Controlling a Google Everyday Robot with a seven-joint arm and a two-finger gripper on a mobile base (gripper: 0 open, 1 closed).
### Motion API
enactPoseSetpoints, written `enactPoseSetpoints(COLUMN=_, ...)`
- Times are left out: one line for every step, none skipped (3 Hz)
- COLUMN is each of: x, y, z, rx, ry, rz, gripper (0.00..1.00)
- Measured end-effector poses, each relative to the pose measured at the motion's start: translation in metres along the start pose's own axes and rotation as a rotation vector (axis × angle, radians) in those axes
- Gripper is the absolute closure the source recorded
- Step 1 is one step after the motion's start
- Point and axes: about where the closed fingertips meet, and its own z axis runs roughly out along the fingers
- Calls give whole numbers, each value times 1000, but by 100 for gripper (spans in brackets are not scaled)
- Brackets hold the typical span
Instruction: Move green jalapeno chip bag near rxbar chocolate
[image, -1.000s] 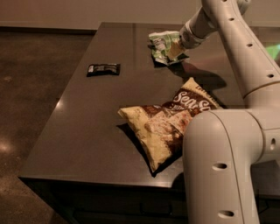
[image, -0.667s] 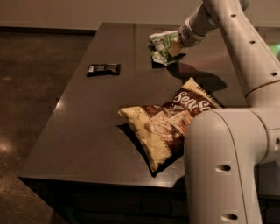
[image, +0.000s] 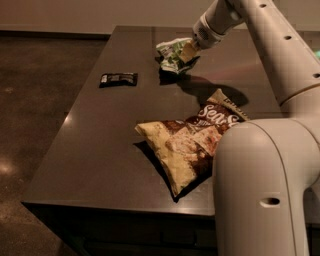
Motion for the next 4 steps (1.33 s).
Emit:
enactPoseSetpoints(x=-18, y=35, z=3, rx=-67, ry=-21, rz=-87, gripper=100)
enactPoseSetpoints(x=-31, y=66, z=5, rx=-121, ry=-43, rz=-158, gripper=100)
enactPoseSetpoints(x=-37, y=87, z=9, rx=-148, ry=-48, rz=-201, gripper=83)
enactPoseSetpoints(x=-42, y=103, z=14, rx=-170, ry=-53, rz=-233, gripper=59)
